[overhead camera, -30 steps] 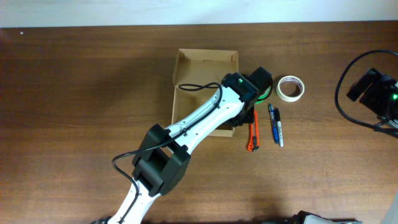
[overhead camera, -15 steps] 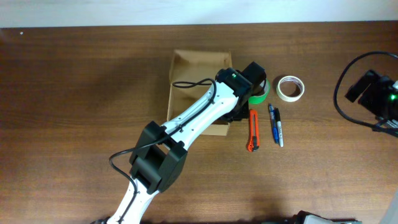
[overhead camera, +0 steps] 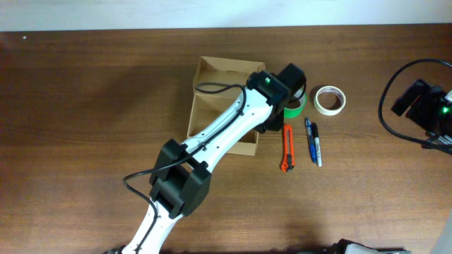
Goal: Pack container
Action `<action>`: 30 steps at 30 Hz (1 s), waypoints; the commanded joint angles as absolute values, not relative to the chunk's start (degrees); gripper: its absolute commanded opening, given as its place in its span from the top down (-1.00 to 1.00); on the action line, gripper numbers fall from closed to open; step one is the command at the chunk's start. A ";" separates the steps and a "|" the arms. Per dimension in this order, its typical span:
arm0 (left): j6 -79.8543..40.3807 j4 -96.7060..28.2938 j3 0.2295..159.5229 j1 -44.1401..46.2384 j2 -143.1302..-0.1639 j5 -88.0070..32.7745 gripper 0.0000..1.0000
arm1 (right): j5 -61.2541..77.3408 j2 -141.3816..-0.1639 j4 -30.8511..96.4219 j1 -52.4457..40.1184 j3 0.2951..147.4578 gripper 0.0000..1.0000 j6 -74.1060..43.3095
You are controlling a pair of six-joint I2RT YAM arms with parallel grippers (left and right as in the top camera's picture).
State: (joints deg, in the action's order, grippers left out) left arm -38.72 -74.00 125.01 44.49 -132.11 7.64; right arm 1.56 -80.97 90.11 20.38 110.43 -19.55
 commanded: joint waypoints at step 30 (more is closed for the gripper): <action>-9.26 -96.66 167.98 6.94 -127.48 17.19 -0.91 | -2.20 -112.16 80.47 -3.33 110.15 -0.34 -13.78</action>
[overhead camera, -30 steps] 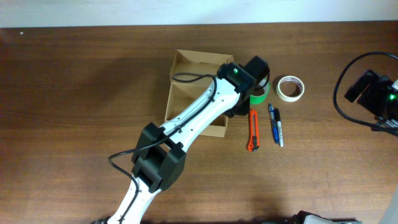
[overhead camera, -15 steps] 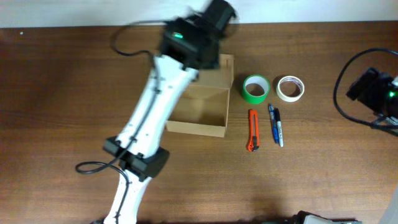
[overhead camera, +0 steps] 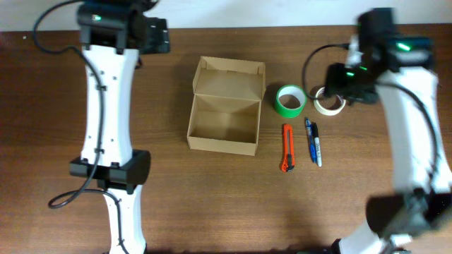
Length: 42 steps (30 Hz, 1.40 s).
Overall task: Pack container
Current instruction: 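Lower the right gripper onto the green tape roll and grasp it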
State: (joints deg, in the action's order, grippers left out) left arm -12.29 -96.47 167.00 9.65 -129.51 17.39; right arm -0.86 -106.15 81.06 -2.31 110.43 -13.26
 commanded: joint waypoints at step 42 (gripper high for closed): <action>-9.30 -96.64 167.98 -9.02 -127.48 28.93 -1.00 | 4.73 -132.92 68.53 -3.38 110.08 0.78 -21.76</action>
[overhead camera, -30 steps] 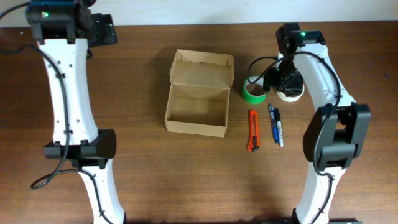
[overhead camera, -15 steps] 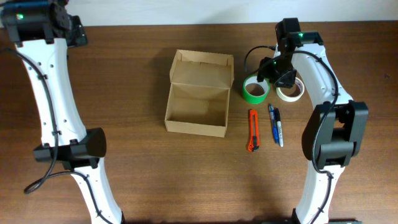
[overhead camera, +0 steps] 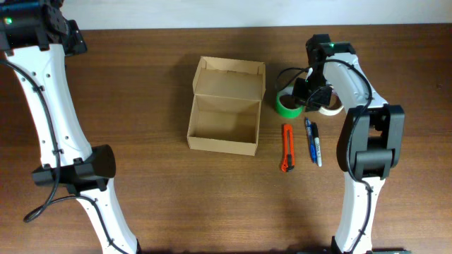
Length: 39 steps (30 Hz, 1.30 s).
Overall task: Pack container
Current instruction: 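Lower the right gripper onto the green tape roll and grasp it, then carry the green tape into the box and release it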
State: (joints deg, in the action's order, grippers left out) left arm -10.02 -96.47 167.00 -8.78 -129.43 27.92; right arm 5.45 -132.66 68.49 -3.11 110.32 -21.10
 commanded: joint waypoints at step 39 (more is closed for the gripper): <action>-9.30 -96.64 167.98 -9.02 -127.48 28.75 -1.00 | -7.79 -124.18 96.20 -33.28 155.87 0.93 -7.70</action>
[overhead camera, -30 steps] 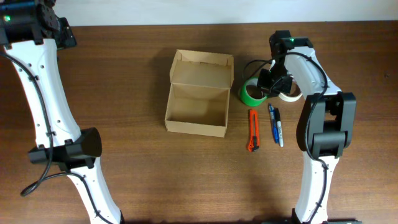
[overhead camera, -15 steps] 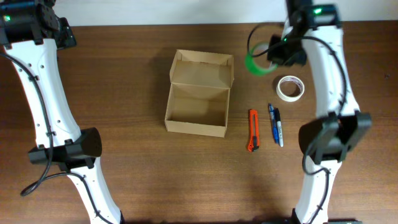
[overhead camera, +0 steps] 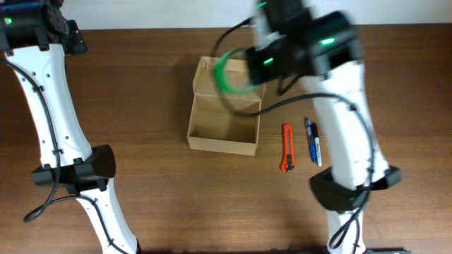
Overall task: Pack container
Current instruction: 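Carry the green tape into the box and release it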
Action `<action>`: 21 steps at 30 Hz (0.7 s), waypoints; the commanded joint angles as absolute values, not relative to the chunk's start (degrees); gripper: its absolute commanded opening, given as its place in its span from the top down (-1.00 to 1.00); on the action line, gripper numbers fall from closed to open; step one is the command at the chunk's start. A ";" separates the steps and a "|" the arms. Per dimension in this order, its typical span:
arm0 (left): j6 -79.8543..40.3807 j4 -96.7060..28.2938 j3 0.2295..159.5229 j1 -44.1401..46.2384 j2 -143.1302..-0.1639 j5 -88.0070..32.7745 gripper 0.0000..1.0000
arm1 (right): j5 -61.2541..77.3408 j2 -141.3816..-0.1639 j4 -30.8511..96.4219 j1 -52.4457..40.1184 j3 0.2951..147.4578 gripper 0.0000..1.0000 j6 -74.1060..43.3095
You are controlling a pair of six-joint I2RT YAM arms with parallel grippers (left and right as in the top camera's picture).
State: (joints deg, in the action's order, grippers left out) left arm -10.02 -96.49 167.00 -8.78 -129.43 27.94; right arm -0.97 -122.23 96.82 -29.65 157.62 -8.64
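An open cardboard box (overhead camera: 221,147) stands at the table's middle with nothing visible inside. A green tape roll (overhead camera: 227,74), motion-blurred, hangs above the box's back part, and my right gripper (overhead camera: 246,69) is shut on it. The right arm reaches in from the lower right. My left gripper (overhead camera: 49,27) is high at the far left corner, away from the box; its fingers are not distinguishable. The white tape roll is hidden, with the right arm over the spot right of the box.
An orange box cutter (overhead camera: 287,148) lies just right of the box. Two pens (overhead camera: 313,143) lie side by side beside it. The left arm's long white link (overhead camera: 53,99) runs down the left side of the table.
My right gripper was down at the green tape roll on the table right of the box. It is now over the box with the roll in it. The left arm has not moved.
My left arm first stretched over the box to the green roll. It then stood back at the far left, with the right arm near the white roll. Then the right gripper was at the green roll, which now hangs over the box.
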 commanded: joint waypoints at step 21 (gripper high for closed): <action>-9.30 -96.64 167.98 -9.02 -127.48 28.75 -1.00 | -4.49 -127.94 72.69 -36.27 122.48 0.92 -7.73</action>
State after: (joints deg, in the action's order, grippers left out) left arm -10.02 -96.51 167.00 -8.78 -129.43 27.94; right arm -6.02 -128.14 74.72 -36.36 124.79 -7.55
